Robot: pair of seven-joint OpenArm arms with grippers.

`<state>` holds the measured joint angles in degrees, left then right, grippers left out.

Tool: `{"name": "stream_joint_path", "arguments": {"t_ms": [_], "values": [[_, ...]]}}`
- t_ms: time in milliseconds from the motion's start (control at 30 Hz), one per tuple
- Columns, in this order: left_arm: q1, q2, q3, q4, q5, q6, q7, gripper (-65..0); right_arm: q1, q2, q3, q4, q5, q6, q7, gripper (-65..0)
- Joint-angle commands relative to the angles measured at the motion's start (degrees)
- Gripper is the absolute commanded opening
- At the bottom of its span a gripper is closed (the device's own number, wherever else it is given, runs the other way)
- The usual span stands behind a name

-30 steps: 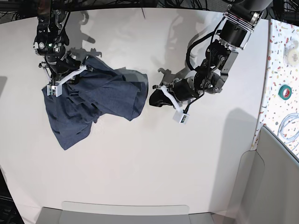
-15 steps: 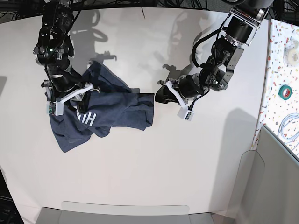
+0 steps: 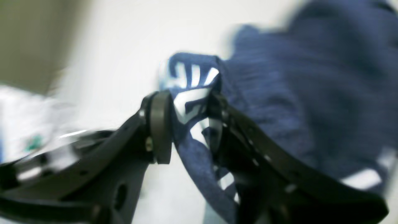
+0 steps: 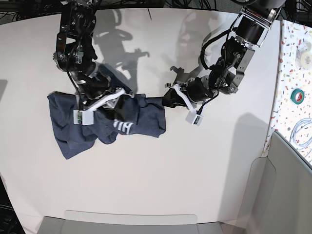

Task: Layout the t-shirt on the table in an organized manner, then fold the t-shirt properly
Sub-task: 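Grasp the shirt with both grippers and gather it between them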

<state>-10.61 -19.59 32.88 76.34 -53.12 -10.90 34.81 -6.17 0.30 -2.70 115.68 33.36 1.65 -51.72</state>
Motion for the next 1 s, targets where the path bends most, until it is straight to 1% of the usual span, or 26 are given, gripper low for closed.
{"name": "stream_joint_path", "arguments": {"t_ms": [0, 67, 167, 233, 300, 367, 433, 500, 567, 600, 667, 733, 833, 867, 967], "values": [[-0.42, -1.20, -0.22, 0.54, 0.95, 0.57, 1.28, -60.3, 1.21, 0.80, -2.36, 1.29, 1.84, 0.50, 1.22, -45.2], [-0.42, -1.46, -0.22, 0.54, 0.86, 0.57, 1.28, -60.3, 2.09, 2.03, -7.54, 1.29, 3.87, 0.50, 1.22, -45.2], [-0.51, -1.72, -0.22, 0.54, 0.86, 0.57, 1.28, -60.3, 2.61, 4.58, -13.87, 1.29, 4.39, 0.42, 1.22, -45.7], [-0.51, -1.81, -0.22, 0.54, 0.86, 0.57, 1.19, -60.3, 2.35, 6.61, -16.42, 1.29, 4.57, 0.42, 1.22, -45.8], [-0.51, -2.95, -0.22, 0.54, 0.86, 0.57, 1.02, -60.3, 1.12, 8.80, -18.00, 1.47, 4.66, 0.42, 1.22, -45.8], [-0.51, -3.13, -0.22, 0.54, 0.86, 0.57, 1.02, -60.3, -0.11, 9.86, -18.09, 2.17, 4.66, 0.42, 1.39, -45.8], [-0.51, -3.22, -0.40, 0.46, 0.95, 0.57, 1.02, -60.3, -1.25, 9.77, -15.45, 2.34, 5.36, 0.42, 1.66, -45.3], [-0.42, -3.22, -2.25, 0.37, 0.95, 0.57, 1.28, -60.3, -2.92, 8.45, -8.33, 2.34, 8.35, 0.42, 1.83, -45.2], [-0.42, -3.13, -2.95, 0.37, 0.95, 0.57, 1.46, -60.3, -4.07, 5.02, -0.07, 2.34, 12.66, 0.59, 2.71, -45.1], [-0.42, -3.13, -2.95, 0.37, 0.95, 0.57, 1.54, -60.3, -3.98, 3.97, 4.24, 2.34, 15.29, 0.59, 2.80, -45.1], [-0.42, -3.13, -2.95, 0.37, 0.95, 0.57, 1.54, -60.3, -2.92, 2.47, 10.39, 2.17, 20.04, 0.59, 3.33, -45.1], [0.02, -3.13, -2.95, 0.37, 0.95, 0.57, 1.54, -60.3, -1.61, 2.03, 13.29, 1.82, 22.06, 0.50, 6.23, -45.1], [1.07, -3.13, -2.95, 0.37, 0.95, 0.57, 1.54, -60.3, 1.12, 1.42, 14.44, 0.32, 22.24, 0.15, 9.92, -44.6], [1.16, -3.13, -2.95, 0.37, 0.95, 0.57, 1.54, -60.3, 2.44, 1.42, 14.26, -1.00, 22.33, -0.11, 10.36, -43.0], [1.16, -3.13, -2.95, 0.37, 0.95, 0.57, 1.54, -60.3, 6.39, -0.25, 14.08, -7.59, 22.59, -4.07, 10.27, -33.8]]}}
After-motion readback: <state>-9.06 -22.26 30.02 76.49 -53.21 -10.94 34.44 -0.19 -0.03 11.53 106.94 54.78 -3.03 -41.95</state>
